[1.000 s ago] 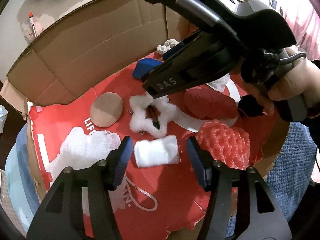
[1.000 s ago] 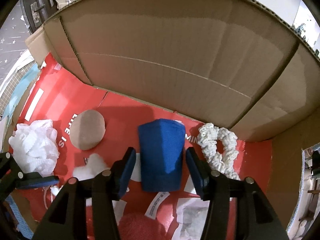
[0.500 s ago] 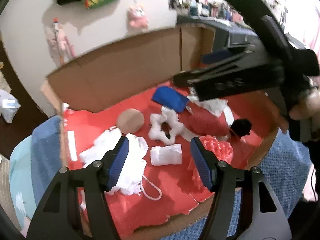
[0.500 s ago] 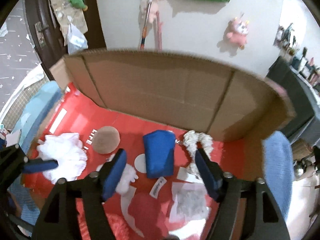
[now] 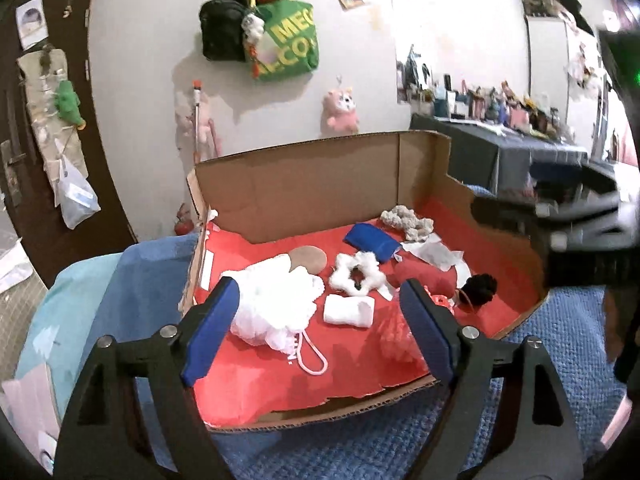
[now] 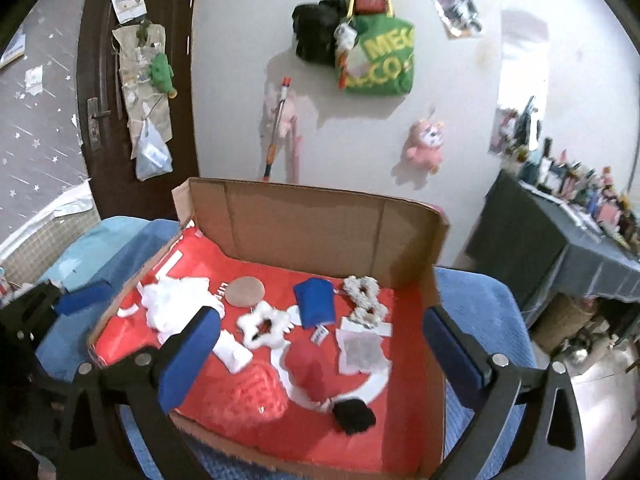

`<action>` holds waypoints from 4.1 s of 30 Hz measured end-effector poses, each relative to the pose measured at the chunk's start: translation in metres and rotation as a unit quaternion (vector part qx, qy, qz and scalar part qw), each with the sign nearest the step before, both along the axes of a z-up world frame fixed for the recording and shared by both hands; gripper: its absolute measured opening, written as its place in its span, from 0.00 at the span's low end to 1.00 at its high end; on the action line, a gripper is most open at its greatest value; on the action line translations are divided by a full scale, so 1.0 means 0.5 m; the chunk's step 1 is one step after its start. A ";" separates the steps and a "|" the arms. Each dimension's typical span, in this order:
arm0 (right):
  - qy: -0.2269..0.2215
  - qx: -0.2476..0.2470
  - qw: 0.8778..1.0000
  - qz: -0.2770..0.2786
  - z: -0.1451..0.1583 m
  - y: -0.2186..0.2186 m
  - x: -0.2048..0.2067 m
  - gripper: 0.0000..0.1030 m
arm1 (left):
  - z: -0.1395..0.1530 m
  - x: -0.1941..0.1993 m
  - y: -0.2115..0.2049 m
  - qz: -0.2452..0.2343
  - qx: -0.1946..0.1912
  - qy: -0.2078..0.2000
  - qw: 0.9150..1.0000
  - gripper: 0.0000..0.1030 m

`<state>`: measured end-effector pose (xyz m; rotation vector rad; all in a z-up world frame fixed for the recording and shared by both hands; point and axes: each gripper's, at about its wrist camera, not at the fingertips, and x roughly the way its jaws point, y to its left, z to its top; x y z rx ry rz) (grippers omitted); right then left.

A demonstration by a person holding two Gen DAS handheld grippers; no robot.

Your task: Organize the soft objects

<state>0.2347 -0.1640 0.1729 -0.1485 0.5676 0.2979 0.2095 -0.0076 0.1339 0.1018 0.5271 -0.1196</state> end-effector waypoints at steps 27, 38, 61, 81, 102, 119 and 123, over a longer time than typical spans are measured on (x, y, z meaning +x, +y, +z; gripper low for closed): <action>-0.005 0.001 0.998 -0.070 -0.198 -0.033 -0.024 1.00 | -0.128 0.043 0.023 0.063 -0.029 0.020 0.997 0.80; 0.007 0.003 0.997 -0.076 -0.208 -0.037 -0.015 1.00 | -0.140 0.054 0.024 0.058 -0.031 0.038 0.997 0.80; 0.008 -0.004 0.997 -0.075 -0.210 -0.032 -0.015 1.00 | -0.142 0.055 0.024 0.057 -0.031 0.040 0.997 0.80; 0.008 -0.004 0.997 -0.075 -0.210 -0.033 -0.015 1.00 | -0.142 0.054 0.024 0.057 -0.032 0.040 0.997 0.80; 0.008 -0.004 0.997 -0.075 -0.210 -0.032 -0.015 1.00 | -0.143 0.054 0.024 0.057 -0.031 0.040 0.997 0.80; 0.008 -0.005 0.997 -0.075 -0.210 -0.032 -0.014 1.00 | -0.143 0.054 0.024 0.057 -0.031 0.040 0.997 0.80; 0.008 -0.005 0.997 -0.075 -0.210 -0.032 -0.014 1.00 | -0.143 0.053 0.024 0.057 -0.031 0.039 0.997 0.80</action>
